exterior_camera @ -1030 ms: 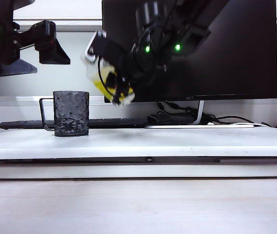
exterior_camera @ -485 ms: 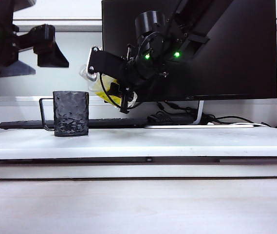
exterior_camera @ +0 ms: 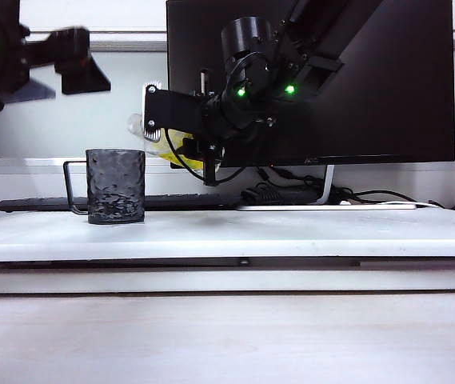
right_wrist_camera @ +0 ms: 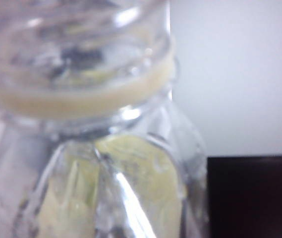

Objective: Carefully pick up the bottle and pour some water from the bottle into the cup.

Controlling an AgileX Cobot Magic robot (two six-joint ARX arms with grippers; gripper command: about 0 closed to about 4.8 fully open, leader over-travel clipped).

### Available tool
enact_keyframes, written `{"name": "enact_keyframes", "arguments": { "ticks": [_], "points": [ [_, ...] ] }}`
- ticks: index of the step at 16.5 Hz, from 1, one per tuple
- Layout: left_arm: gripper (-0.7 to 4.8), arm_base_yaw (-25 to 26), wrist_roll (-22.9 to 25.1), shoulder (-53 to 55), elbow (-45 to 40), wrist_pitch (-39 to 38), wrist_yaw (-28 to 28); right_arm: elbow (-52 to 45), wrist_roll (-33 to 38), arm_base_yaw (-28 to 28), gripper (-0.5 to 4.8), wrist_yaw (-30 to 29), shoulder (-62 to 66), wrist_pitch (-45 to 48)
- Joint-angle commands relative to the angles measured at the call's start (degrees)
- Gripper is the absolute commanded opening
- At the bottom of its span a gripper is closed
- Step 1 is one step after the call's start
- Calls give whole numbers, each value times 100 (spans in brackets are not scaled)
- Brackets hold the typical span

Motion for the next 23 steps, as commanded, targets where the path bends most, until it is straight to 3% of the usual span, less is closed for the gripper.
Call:
{"name": "enact_keyframes", "arguments": {
  "ticks": [1,7,14,23],
  "points": [
    [479,9,26,-7,24,155,20,48,-96,31,103,-46,-42,363],
    [479,9,87,-9,22,151,199,48,-787,31,103,-72,-42,492],
    [479,-33,-66,-7,17,-146,557,59,-1165,33,103,-437,55,804],
    [479,-33,-68,-7,15,-153,575,66,-1578,24,103,-431,55,1073]
  ]
}}
